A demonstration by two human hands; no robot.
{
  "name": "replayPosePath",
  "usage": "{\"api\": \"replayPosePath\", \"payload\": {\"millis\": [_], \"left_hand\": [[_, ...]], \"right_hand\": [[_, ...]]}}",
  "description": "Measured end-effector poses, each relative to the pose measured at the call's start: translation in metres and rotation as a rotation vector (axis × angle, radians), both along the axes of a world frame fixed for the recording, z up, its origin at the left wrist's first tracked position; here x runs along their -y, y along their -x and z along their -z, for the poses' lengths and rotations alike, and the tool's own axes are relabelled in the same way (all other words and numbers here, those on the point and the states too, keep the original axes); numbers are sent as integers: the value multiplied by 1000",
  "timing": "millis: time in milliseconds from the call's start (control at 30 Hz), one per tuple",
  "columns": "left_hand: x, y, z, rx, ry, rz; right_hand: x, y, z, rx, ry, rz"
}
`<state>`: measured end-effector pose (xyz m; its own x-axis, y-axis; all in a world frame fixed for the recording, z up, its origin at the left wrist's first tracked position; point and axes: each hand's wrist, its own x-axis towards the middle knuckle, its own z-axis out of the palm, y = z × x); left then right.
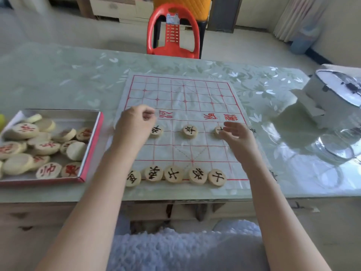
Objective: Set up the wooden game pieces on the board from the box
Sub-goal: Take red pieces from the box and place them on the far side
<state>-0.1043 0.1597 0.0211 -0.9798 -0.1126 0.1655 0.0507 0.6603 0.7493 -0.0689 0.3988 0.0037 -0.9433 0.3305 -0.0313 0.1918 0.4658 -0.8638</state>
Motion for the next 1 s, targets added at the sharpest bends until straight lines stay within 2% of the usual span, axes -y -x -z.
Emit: {"api": "replayPosePath", "payload": {"millis": [300,600,667,867,1000], "left_hand": [[156,-15,27,142,30,-276],[235,-20,46,179,-227,-443],[240,-24,44,150,-226,-490],[229,-28,44,131,-196,-376],[212,-25,44,117,-35,-287]], "right_hand": [[89,16,-5,-27,-151,-227],[204,25,-1,-87,-232,-497],[227,25,2,-110,-265,-548],[279,23,9,-107,-399,-691],[299,19,17,-139,-653,-718]]}}
